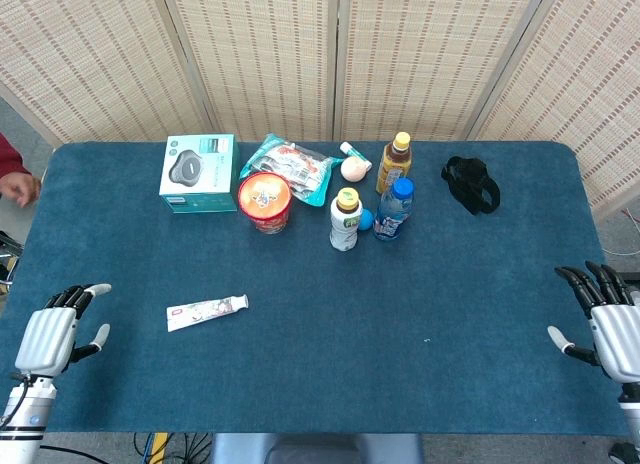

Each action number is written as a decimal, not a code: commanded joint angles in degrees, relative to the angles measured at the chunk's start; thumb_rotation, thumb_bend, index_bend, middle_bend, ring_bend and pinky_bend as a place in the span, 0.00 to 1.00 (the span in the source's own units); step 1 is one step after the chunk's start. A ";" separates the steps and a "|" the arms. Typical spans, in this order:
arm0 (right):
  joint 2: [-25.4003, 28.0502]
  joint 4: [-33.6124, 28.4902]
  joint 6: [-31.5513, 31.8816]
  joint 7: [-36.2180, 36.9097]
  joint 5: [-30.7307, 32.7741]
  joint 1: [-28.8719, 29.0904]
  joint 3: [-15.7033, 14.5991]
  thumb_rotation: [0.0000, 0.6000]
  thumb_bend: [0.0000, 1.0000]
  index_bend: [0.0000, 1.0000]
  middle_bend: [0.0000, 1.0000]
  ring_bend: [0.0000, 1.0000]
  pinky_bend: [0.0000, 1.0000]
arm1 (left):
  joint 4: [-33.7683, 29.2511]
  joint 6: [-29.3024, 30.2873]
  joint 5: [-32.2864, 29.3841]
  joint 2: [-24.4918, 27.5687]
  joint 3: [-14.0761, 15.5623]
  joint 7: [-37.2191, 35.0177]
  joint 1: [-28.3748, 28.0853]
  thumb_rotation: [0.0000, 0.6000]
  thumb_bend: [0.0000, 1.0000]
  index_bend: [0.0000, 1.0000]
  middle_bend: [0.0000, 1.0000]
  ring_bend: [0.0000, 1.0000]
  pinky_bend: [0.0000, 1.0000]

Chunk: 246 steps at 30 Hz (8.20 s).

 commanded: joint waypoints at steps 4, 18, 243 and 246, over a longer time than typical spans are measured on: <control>-0.40 0.63 1.38 0.95 -0.33 -0.21 0.81 1.00 0.18 0.17 0.20 0.04 0.00 | 0.29 -1.27 -0.11 -0.22 -0.64 0.24 -0.74 1.00 0.32 0.24 0.25 0.19 0.22; 0.60 0.28 5.33 0.22 -0.12 -0.09 4.34 1.00 0.18 0.17 0.20 0.04 0.00 | 3.33 -14.07 2.77 -2.31 -2.09 0.63 -10.48 0.99 0.24 0.23 0.25 0.19 0.22; -20.09 -6.00 -33.52 -25.15 7.51 45.82 10.48 0.45 0.00 0.34 0.00 0.00 0.00 | 10.67 -29.70 4.09 -5.95 -3.93 -27.22 -35.90 1.00 0.47 0.59 0.55 0.35 0.24; -21.19 -5.09 -33.56 -25.76 7.67 46.37 10.36 0.45 0.00 0.34 0.00 0.00 0.00 | 10.52 -30.04 3.92 -5.79 -4.10 -27.33 -36.15 1.00 0.47 0.59 0.55 0.35 0.24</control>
